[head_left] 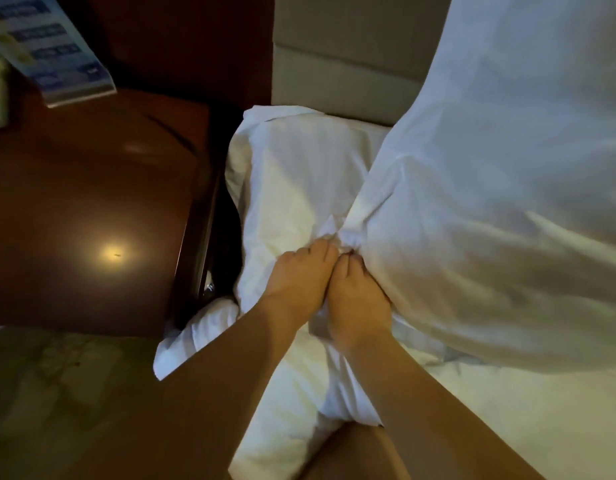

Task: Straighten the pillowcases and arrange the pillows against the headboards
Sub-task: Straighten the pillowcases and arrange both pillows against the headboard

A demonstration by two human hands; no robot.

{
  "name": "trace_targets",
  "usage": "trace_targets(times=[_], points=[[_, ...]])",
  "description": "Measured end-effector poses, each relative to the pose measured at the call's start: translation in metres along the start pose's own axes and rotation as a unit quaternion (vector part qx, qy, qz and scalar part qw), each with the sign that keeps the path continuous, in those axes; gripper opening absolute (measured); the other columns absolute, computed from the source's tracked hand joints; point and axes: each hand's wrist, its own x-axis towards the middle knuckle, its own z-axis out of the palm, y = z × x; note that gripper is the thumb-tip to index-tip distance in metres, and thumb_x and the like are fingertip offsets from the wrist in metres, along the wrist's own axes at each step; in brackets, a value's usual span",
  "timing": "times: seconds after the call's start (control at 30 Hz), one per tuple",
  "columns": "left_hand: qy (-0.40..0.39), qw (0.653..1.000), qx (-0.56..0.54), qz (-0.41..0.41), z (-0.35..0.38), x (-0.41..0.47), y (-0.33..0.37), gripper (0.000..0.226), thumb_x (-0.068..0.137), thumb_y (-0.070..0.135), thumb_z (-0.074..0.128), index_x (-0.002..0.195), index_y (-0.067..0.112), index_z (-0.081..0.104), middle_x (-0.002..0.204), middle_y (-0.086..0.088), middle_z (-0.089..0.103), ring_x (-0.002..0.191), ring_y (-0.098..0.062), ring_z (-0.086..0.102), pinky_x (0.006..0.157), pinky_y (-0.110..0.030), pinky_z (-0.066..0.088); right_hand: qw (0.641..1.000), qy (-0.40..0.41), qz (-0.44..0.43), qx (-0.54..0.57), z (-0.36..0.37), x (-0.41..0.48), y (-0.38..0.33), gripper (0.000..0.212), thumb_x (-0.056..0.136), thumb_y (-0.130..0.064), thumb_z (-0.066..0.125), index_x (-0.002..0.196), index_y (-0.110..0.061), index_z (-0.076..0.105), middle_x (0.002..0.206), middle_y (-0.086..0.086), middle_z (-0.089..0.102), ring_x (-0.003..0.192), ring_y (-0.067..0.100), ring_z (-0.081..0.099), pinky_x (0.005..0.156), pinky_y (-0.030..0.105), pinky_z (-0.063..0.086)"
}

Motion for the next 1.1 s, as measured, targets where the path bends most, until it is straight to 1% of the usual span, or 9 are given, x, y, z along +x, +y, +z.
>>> trace_targets(times=[0.1, 0.2, 0.3, 0.4, 0.47, 0.57, 0.73, 0.97, 1.1], points=[[-0.016, 0.998, -0.017, -0.062, 0.005, -0.005, 0.009, 0.046, 0.094, 0.023, 0.051, 0.137, 0.016, 0.034, 0.136, -0.005, 0.042, 0.112, -0.024, 0.056, 0.085, -0.034, 0.044, 0.993, 0.011, -0.065, -0.095, -0.008, 0.004, 0.003, 0.065, 0.028, -0.043, 0.083, 0.079, -0.005, 0.074, 0.071, 0.012, 0.069, 0.068, 0.023, 0.067, 0.078, 0.032, 0.053], [-0.029, 0.990, -0.071, -0.117, 0.003, -0.010, 0.017, 0.051, 0.091, 0.019, 0.058, 0.137, 0.016, 0.037, 0.139, -0.005, 0.043, 0.117, -0.025, 0.054, 0.091, -0.034, 0.044, 0.989, -0.057, -0.117, -0.065, -0.021, -0.005, 0.007, 0.064, 0.071, -0.043, 0.073, 0.116, 0.000, 0.059, 0.113, 0.020, 0.061, 0.108, 0.029, 0.059, 0.099, 0.034, 0.041], [-0.102, 0.943, -0.193, -0.250, 0.000, -0.004, 0.015, 0.039, 0.096, 0.023, 0.053, 0.134, 0.013, 0.048, 0.137, -0.010, 0.051, 0.121, -0.030, 0.052, 0.101, -0.039, 0.042, 0.993, -0.033, -0.097, 0.066, -0.017, -0.013, 0.010, 0.024, 0.095, -0.015, 0.043, 0.113, -0.006, 0.055, 0.109, 0.011, 0.052, 0.104, 0.026, 0.052, 0.077, 0.026, 0.038], [-0.152, 0.881, -0.279, -0.352, 0.001, -0.022, 0.027, 0.040, 0.101, 0.035, 0.043, 0.131, 0.010, 0.053, 0.137, -0.015, 0.053, 0.123, -0.034, 0.050, 0.103, -0.040, 0.036, 0.993, 0.027, -0.054, 0.098, -0.009, -0.037, 0.000, 0.009, 0.075, -0.014, 0.071, 0.081, -0.009, 0.069, 0.078, 0.007, 0.061, 0.072, 0.021, 0.061, 0.058, 0.019, 0.044], [-0.083, 0.939, -0.180, -0.280, 0.008, -0.049, 0.043, 0.030, 0.100, 0.029, 0.042, 0.123, 0.014, 0.056, 0.130, -0.011, 0.057, 0.114, -0.032, 0.057, 0.093, -0.037, 0.042, 0.994, 0.057, -0.069, 0.069, 0.003, -0.054, 0.000, 0.026, 0.037, -0.015, 0.088, 0.049, -0.014, 0.065, 0.051, 0.005, 0.061, 0.046, 0.019, 0.059, 0.044, 0.020, 0.044], [-0.017, 0.977, -0.042, -0.210, 0.012, -0.085, 0.058, 0.021, 0.095, 0.019, 0.047, 0.116, 0.015, 0.051, 0.122, -0.008, 0.054, 0.105, -0.029, 0.059, 0.083, -0.035, 0.045, 0.985, 0.095, -0.111, 0.094, 0.017, -0.083, 0.017, 0.031, 0.028, -0.014, 0.090, 0.046, -0.014, 0.064, 0.046, 0.004, 0.059, 0.040, 0.018, 0.057, 0.039, 0.019, 0.043], [0.045, 0.961, 0.065, -0.267, -0.012, -0.110, 0.117, 0.022, 0.097, 0.024, 0.042, 0.117, 0.016, 0.048, 0.121, -0.008, 0.049, 0.112, -0.029, 0.053, 0.082, -0.035, 0.042, 0.950, 0.192, -0.188, 0.157, 0.008, -0.142, 0.079, 0.026, 0.039, -0.004, 0.079, 0.048, -0.016, 0.059, 0.049, 0.004, 0.057, 0.044, 0.022, 0.057, 0.043, 0.023, 0.045], [0.138, 0.987, 0.023, -0.079, -0.007, -0.111, 0.243, 0.020, 0.091, 0.025, 0.048, 0.103, 0.015, 0.059, 0.110, -0.007, 0.058, 0.094, -0.031, 0.061, 0.068, -0.035, 0.042, 0.964, 0.221, -0.070, 0.131, 0.020, -0.185, 0.198, 0.014, 0.049, -0.007, 0.068, 0.050, -0.012, 0.056, 0.051, 0.007, 0.055, 0.048, 0.028, 0.059, 0.040, 0.027, 0.042], [0.116, 0.992, 0.055, 0.016, -0.003, -0.098, 0.295, 0.021, 0.096, 0.022, 0.041, 0.109, 0.016, 0.055, 0.115, -0.005, 0.055, 0.102, -0.027, 0.057, 0.072, -0.036, 0.040, 0.981, 0.140, 0.045, 0.125, 0.022, -0.191, 0.259, 0.014, 0.084, -0.007, 0.058, 0.094, -0.004, 0.066, 0.103, 0.015, 0.065, 0.099, 0.034, 0.062, 0.079, 0.036, 0.048]])
